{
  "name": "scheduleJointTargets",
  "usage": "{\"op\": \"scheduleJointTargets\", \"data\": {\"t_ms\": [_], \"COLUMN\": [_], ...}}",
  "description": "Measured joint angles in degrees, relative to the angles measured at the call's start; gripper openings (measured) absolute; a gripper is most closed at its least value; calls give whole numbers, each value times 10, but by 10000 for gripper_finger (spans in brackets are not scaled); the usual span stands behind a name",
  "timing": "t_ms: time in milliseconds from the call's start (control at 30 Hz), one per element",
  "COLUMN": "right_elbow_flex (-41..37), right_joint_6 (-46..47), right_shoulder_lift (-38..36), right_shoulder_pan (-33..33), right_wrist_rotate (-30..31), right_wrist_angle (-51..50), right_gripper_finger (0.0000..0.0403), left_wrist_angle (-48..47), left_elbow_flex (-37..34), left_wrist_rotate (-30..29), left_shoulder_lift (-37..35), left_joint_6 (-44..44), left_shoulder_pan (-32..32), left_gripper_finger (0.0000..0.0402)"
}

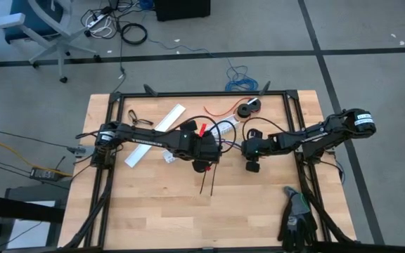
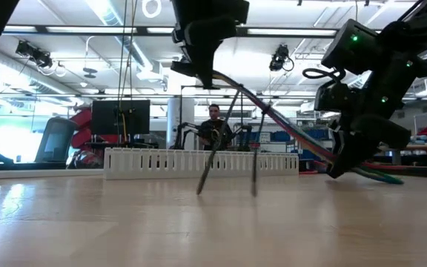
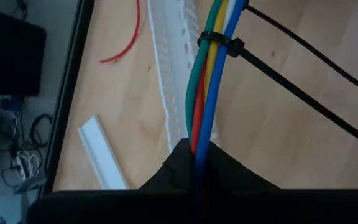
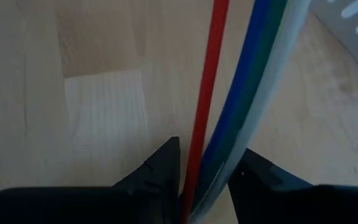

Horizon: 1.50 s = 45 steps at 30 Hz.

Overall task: Ziptie cables
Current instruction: Put the ziptied cables into the white cable duct

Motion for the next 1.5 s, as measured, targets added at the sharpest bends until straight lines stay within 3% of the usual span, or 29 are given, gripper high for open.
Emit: {"op": "scheduleJointTargets", "data": {"t_ms": [233,500,767,1067,1267,1500], "right_elbow_flex": [0,0,0,24,102,159], "right_joint_6": [2,-15,-31,-50,-120,-243], "right_shoulder_lift": [0,0,0,-1,-2,-2], "right_shoulder_pan": [1,-4,-16,-44,-72,-152], "right_wrist_rotate": [-13,-36,-35,-26,2,4], "right_wrist_angle": [-7,-7,-7,-25,-72,-112], "right_gripper_finger": [102,12,10,9,8,8], "left_wrist_angle": [-18,-14,-10,16,37,79], "left_elbow_flex": [-2,-2,-19,-116,-147,-163], "left_wrist_rotate": [0,0,-5,-19,-16,-1], "left_shoulder_lift": [0,0,0,1,1,1], "left_joint_6": [-24,-37,-55,-131,-182,-193], "left_shoulder_pan": [0,0,-9,-20,-20,-20], "left_gripper_finger": [23,23,24,24,24,23]}}
